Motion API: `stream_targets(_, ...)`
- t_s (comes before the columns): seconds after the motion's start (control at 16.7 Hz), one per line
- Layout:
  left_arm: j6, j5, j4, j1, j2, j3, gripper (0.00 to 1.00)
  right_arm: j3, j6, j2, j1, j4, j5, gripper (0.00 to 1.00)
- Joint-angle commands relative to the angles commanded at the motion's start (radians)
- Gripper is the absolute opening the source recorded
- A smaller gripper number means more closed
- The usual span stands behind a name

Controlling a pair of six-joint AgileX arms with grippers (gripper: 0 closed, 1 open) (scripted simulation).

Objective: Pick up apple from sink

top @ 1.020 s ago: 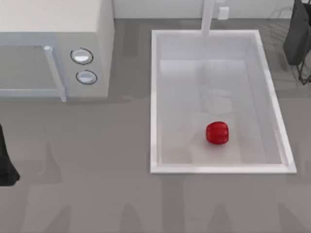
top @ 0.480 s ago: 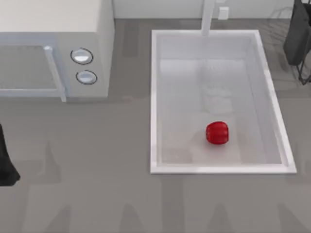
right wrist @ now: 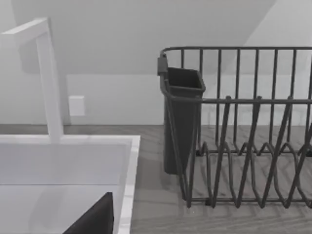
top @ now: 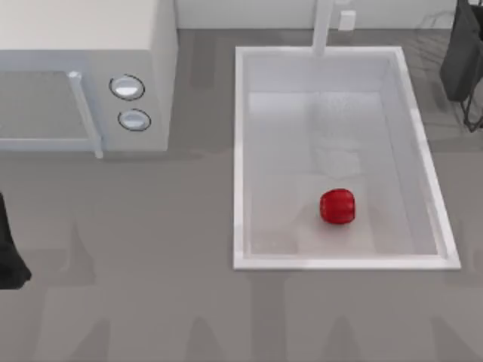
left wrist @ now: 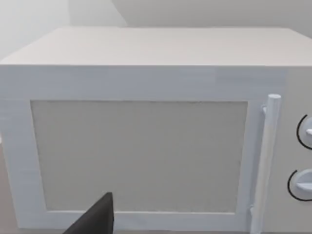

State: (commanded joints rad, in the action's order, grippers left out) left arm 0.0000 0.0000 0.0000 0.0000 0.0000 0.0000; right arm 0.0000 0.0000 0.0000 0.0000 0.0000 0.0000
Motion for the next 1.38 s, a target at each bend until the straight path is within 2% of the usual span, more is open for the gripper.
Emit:
stream_targets(0.24, 0.000, 0.000, 0.000, 0.000, 0.000, 0.000, 1.00, 0.049, 0.012, 0.059, 0.011, -0.030, 0.000, 1.00)
stream_targets(0.54, 0.000, 0.000, 0.000, 0.000, 0.000, 0.000, 1.00, 0.279, 0.068, 0.339, 0.062, -0.172, 0.002, 1.00)
stream_targets(1.38, 0.000, 0.000, 0.000, 0.000, 0.000, 0.000, 1.00, 1.368, 0.328, 1.661, 0.308, -0.847, 0.005, 1.00)
